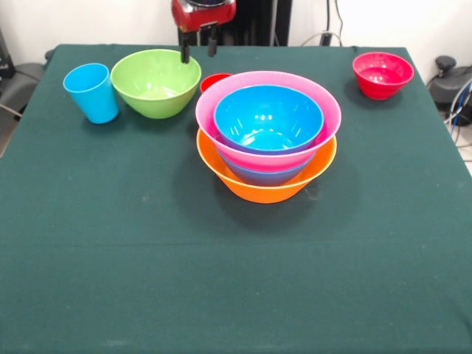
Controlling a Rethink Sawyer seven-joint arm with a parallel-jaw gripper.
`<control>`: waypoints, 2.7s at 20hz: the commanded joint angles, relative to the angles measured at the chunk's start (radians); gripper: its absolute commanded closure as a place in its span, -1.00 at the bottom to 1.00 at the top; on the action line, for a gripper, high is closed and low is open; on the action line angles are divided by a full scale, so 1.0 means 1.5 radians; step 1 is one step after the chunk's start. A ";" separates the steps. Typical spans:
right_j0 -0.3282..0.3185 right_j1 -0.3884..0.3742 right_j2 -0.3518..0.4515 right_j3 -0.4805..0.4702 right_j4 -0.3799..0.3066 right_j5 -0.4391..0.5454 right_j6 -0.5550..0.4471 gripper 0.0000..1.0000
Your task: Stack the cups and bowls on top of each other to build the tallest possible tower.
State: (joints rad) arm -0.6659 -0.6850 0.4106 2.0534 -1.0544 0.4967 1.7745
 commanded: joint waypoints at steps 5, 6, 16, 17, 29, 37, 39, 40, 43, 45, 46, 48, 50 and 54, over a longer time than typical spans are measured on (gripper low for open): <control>0.095 0.094 -0.117 -0.130 -0.137 -0.139 0.161 -1.00; 0.098 0.099 -0.122 -0.133 -0.135 -0.145 0.162 -1.00; 0.128 0.130 -0.156 -0.160 -0.106 -0.170 0.141 -1.00; 0.123 0.132 -0.158 -0.160 -0.095 -0.186 0.147 -1.00; 0.078 0.127 -0.119 -0.144 -0.052 -0.175 0.081 1.00; 0.094 0.081 -0.110 -0.116 -0.012 -0.144 0.083 1.00; 0.082 0.033 -0.081 -0.078 0.033 -0.105 0.051 1.00; 0.081 0.016 -0.074 -0.067 0.050 -0.094 0.044 1.00; 0.094 -0.049 -0.053 -0.026 0.123 -0.046 0.036 1.00; 0.109 -0.084 -0.045 -0.005 0.166 -0.025 0.039 1.00; 0.117 -0.104 -0.042 0.004 0.190 -0.009 0.039 1.00; 0.133 -0.137 -0.039 0.018 0.229 0.019 0.037 1.00; 0.151 -0.170 -0.037 0.024 0.268 0.055 0.032 1.00; 0.180 -0.218 -0.033 0.014 0.326 0.130 0.009 1.00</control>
State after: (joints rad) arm -0.4727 -0.8660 0.2473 2.0262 -0.7016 0.4784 1.8618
